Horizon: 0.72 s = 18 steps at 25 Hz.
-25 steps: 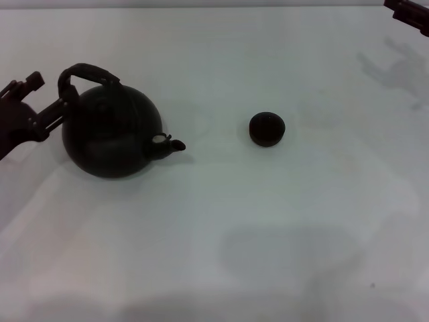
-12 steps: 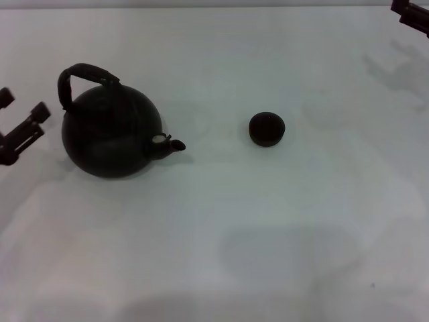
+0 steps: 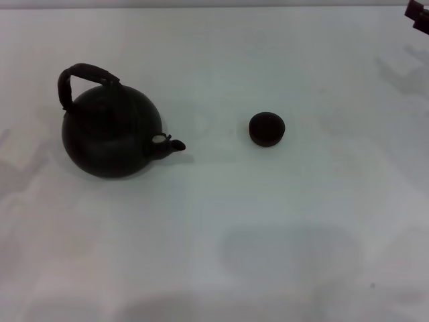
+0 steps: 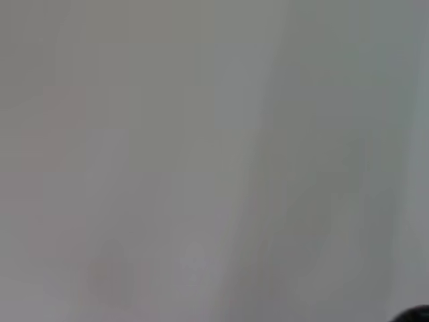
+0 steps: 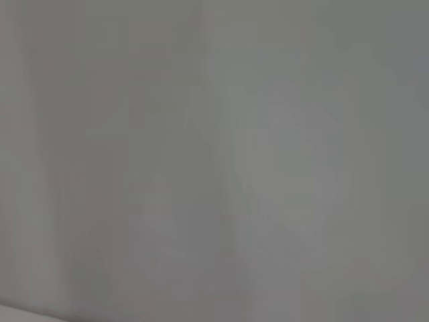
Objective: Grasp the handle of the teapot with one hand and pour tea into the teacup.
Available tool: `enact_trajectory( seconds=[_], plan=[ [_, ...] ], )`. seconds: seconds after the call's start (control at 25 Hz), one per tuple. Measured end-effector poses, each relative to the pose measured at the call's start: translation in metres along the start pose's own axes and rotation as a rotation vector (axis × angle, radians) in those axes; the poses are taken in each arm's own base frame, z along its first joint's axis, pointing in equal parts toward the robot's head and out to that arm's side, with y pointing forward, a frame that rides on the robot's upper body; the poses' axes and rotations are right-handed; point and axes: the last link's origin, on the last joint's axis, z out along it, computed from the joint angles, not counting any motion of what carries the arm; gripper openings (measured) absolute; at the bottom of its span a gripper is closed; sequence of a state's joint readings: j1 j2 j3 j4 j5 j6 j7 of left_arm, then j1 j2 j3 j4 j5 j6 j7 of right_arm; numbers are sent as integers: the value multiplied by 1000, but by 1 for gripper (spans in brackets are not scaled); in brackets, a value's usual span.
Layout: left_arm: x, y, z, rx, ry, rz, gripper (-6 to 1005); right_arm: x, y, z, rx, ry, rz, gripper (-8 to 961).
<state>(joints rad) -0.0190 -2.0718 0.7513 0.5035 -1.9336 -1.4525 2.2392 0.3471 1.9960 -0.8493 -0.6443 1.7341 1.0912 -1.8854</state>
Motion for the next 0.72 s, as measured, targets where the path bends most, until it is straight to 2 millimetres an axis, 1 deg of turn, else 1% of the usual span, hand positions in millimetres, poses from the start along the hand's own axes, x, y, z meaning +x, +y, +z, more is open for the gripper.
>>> enact_trajectory(
  seconds=[0.28, 0.32, 0.36, 0.72],
  plan=[
    [5, -17, -24, 132, 51, -2, 787, 2, -2, -4, 16, 0, 6, 816],
    [5, -17, -24, 132, 51, -2, 787, 2, -3, -4, 16, 0, 6, 816],
    [7, -22, -30, 173, 63, -4, 787, 2, -3, -4, 17, 0, 6, 816],
    [3, -31, -37, 253, 64, -9, 779, 9, -4, -7, 30, 6, 19, 817]
  ],
)
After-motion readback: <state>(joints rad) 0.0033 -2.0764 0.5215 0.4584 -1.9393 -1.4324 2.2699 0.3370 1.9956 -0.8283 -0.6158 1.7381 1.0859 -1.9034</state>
